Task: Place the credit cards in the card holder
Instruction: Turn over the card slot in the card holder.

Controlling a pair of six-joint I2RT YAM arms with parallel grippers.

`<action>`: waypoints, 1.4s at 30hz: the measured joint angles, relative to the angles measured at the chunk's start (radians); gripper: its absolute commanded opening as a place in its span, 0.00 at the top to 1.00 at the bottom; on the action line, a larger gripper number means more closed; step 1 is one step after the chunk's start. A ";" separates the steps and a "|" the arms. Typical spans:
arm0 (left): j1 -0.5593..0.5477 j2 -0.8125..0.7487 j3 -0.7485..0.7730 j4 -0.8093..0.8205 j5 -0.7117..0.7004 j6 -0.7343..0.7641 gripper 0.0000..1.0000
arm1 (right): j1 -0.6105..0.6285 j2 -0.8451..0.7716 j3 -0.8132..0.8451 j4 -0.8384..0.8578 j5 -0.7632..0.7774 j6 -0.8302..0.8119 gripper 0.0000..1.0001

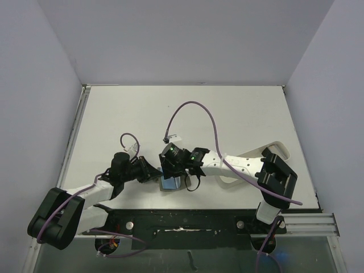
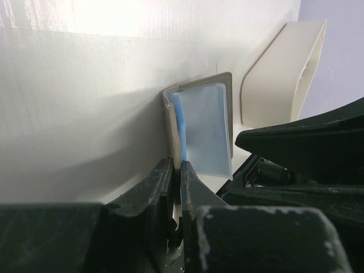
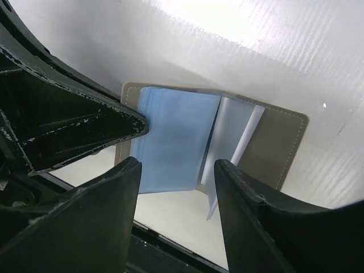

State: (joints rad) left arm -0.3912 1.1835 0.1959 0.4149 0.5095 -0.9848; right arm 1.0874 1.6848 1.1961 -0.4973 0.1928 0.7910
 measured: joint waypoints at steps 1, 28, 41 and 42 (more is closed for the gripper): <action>0.000 0.000 -0.001 0.000 0.000 0.000 1.00 | 0.000 0.003 -0.003 0.008 -0.006 0.001 0.45; 0.000 -0.005 -0.010 -0.003 -0.013 0.002 1.00 | 0.000 0.078 -0.065 0.078 -0.074 0.028 0.46; 0.000 -0.005 -0.010 -0.007 -0.016 0.005 0.68 | -0.001 0.079 -0.065 0.055 -0.047 0.027 0.47; 0.000 -0.004 -0.010 -0.006 -0.016 0.005 0.68 | -0.001 0.079 -0.065 0.055 -0.047 0.027 0.47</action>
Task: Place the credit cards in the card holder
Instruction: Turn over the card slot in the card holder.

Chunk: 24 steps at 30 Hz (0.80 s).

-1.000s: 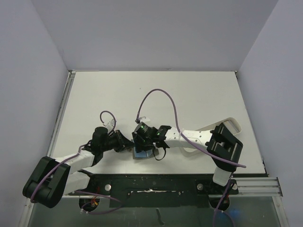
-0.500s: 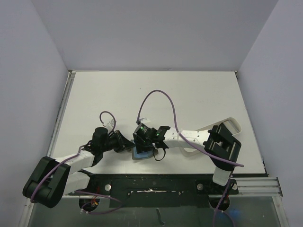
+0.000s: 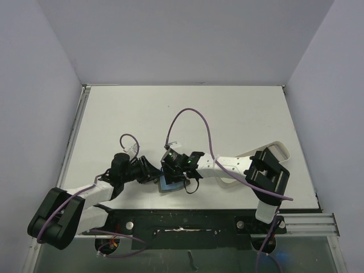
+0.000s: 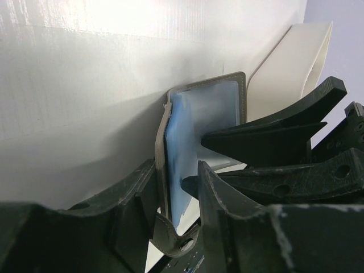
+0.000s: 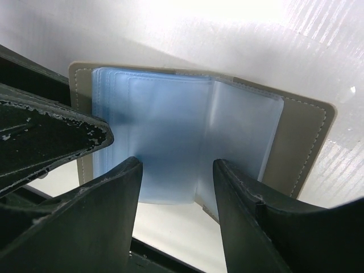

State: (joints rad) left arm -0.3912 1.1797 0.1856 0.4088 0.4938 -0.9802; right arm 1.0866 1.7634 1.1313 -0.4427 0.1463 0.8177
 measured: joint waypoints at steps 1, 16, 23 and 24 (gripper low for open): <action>0.000 0.003 0.000 0.003 0.000 0.000 0.68 | 0.000 0.000 0.000 0.000 0.000 0.000 0.47; -0.006 0.070 0.000 0.060 0.001 -0.011 0.91 | 0.000 0.000 -0.002 0.003 -0.001 -0.001 0.47; -0.006 0.070 0.000 0.060 0.000 -0.011 0.96 | -0.001 0.000 -0.023 0.039 -0.024 0.000 0.41; -0.006 0.070 0.000 0.060 0.000 -0.011 0.96 | -0.002 0.000 -0.024 0.040 -0.027 0.000 0.41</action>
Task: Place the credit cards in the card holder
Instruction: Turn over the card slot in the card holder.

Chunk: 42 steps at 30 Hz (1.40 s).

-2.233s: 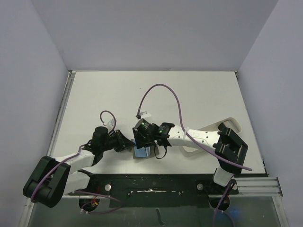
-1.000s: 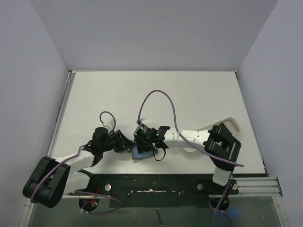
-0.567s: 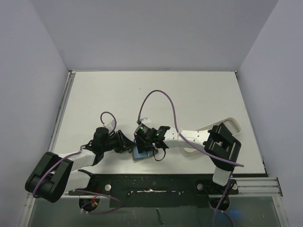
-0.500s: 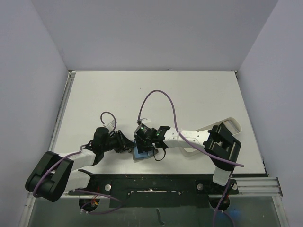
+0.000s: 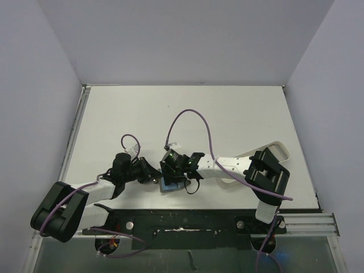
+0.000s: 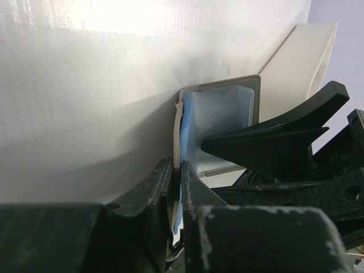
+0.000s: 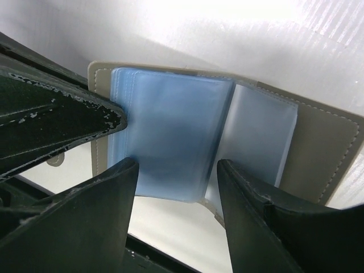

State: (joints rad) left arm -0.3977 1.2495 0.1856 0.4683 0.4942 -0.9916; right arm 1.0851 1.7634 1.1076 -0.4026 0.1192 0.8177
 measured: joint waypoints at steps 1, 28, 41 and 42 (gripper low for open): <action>0.000 0.000 0.000 0.000 0.000 0.000 0.96 | 0.000 0.000 0.000 0.003 -0.003 0.000 0.40; 0.000 0.006 0.000 0.000 0.000 0.000 1.00 | -0.005 0.000 -0.016 0.035 -0.034 0.004 0.36; -0.001 0.005 0.000 -0.006 0.000 0.002 1.00 | -0.005 0.000 -0.016 0.023 -0.009 0.008 0.40; -0.001 0.005 0.000 -0.008 0.000 0.002 1.00 | -0.005 0.000 -0.016 0.022 -0.006 0.008 0.41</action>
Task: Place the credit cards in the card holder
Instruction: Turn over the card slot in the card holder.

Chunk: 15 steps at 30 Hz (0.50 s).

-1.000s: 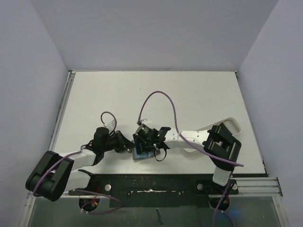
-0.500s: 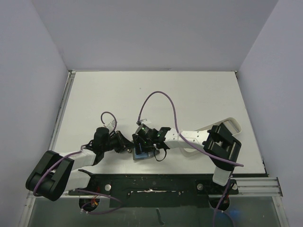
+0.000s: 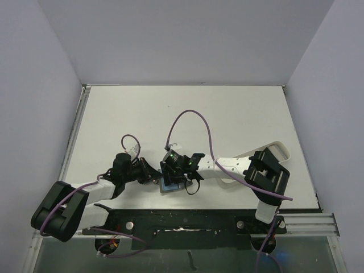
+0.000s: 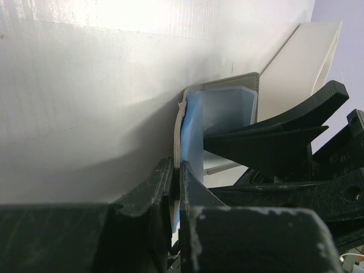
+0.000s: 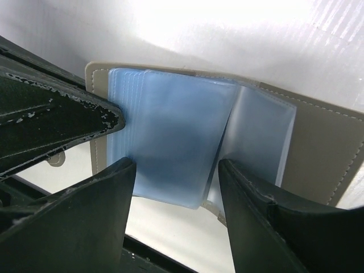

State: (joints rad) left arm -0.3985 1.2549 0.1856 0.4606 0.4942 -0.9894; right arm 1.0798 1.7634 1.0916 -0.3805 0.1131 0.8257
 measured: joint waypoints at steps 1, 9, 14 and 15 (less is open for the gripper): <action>0.000 0.000 0.000 -0.001 0.000 0.001 1.00 | 0.000 0.000 0.000 -0.001 0.003 0.001 0.42; 0.000 -0.002 0.000 -0.008 0.000 0.002 1.00 | 0.000 0.000 -0.008 -0.002 0.015 0.003 0.49; 0.000 -0.002 0.000 -0.013 0.000 0.002 1.00 | -0.001 0.000 -0.017 0.004 0.018 0.006 0.50; 0.000 -0.002 0.000 -0.013 0.000 0.002 1.00 | -0.001 0.000 -0.018 0.005 0.018 0.007 0.50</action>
State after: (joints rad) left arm -0.3985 1.2530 0.1860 0.4473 0.4938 -0.9871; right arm 1.0786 1.7634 1.0737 -0.3756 0.1310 0.8326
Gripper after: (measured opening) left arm 0.030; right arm 0.509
